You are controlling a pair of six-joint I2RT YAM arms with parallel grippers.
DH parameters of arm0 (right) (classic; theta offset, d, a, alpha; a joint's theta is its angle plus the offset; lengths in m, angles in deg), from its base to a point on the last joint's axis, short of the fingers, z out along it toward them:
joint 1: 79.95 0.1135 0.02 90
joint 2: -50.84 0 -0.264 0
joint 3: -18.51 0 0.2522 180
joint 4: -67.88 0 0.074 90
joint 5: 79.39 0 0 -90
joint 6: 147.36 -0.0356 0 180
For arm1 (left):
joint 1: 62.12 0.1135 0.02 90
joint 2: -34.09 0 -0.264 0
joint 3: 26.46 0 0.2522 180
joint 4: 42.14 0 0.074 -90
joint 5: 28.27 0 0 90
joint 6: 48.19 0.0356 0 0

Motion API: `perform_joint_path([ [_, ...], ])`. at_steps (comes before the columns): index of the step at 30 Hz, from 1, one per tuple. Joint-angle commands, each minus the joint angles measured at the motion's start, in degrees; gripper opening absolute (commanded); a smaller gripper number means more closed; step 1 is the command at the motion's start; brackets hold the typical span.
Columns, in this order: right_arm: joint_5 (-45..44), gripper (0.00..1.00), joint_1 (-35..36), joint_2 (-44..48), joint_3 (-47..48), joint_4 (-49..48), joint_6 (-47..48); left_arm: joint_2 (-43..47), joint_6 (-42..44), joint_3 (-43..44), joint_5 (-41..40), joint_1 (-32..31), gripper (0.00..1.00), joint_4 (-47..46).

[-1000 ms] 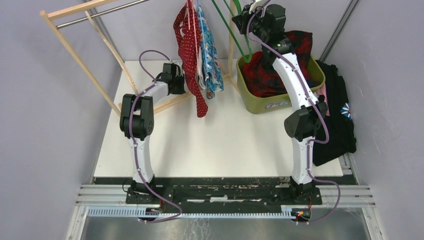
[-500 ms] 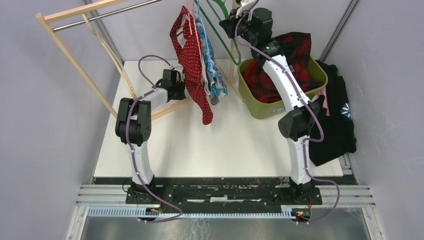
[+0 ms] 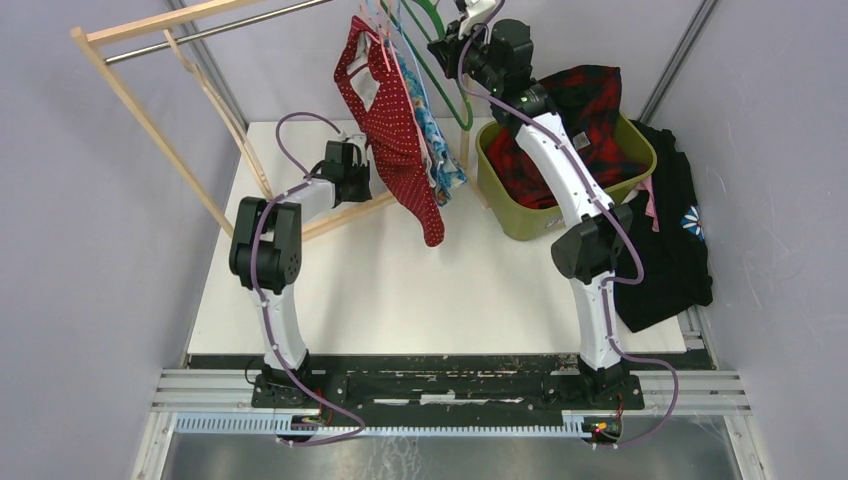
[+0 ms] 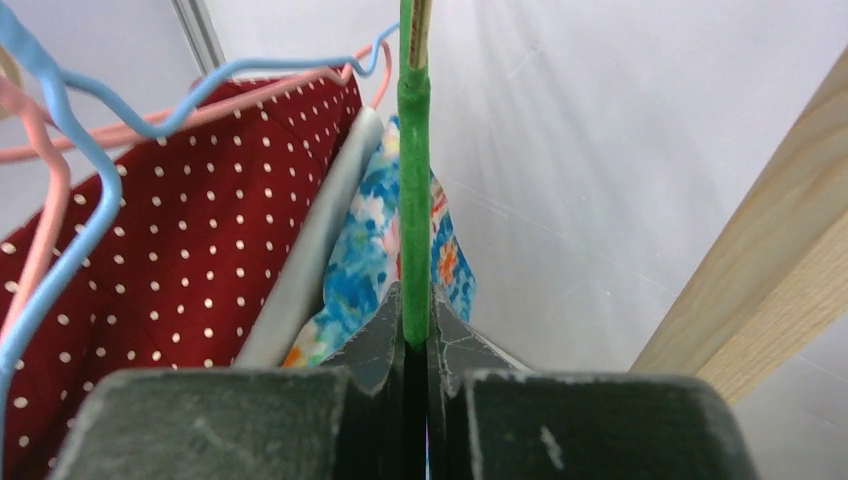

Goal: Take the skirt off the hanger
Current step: Place the hanger at the clothesline.

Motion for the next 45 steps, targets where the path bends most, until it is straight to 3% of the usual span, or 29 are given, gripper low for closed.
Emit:
perform_joint_path([
  [1, -1.01, 0.01, 0.21, 5.74, -4.49, -5.41, 2.16, -3.33, 2.42, 0.38, 2.83, -1.39, 0.03, 10.99],
  [8, -0.73, 0.01, 0.32, 7.35, -4.08, -3.96, 3.73, -3.77, 2.00, 0.99, 3.15, -1.39, 0.05, 11.14],
  [13, -0.46, 0.01, 0.40, 8.57, -3.88, -3.16, 4.18, -3.19, 2.23, 0.43, 2.23, -1.39, 0.33, 10.74],
  [20, -0.19, 0.01, 0.91, 10.84, -5.00, -1.71, 5.73, -2.31, 1.69, 0.16, 2.65, -1.39, 0.61, 10.54],
  [27, -1.24, 0.01, 1.42, 9.77, -3.61, -1.69, 6.40, 0.02, 1.54, -0.91, 2.57, -2.45, 0.63, 10.08],
  [29, -1.49, 0.01, 1.40, 8.29, -2.56, -1.77, 6.32, 0.78, 1.41, -1.24, 2.56, -2.89, 0.72, 10.06],
  [33, -1.77, 0.01, 1.39, 5.03, 0.08, -1.84, 6.01, 1.91, 1.58, -1.65, 2.32, -3.14, 0.74, 10.04],
  [34, -2.05, 0.01, 1.38, 4.30, 1.11, -1.77, 6.09, 2.15, 1.71, -1.65, 2.13, -3.15, 0.80, 10.12],
  [39, -3.61, 0.01, 1.23, 1.83, 3.46, -2.28, 6.79, 2.98, 2.10, -1.98, 2.22, -3.12, 0.82, 10.02],
  [40, -3.71, 0.01, 1.08, 1.48, 3.53, -2.48, 6.49, 3.12, 2.21, -2.00, 2.11, -3.14, 0.99, 10.00],
  [45, -3.81, 0.01, 0.25, 0.12, 1.87, -2.13, 5.96, 2.98, 2.63, -0.99, 0.37, -3.08, 0.99, 10.32],
])
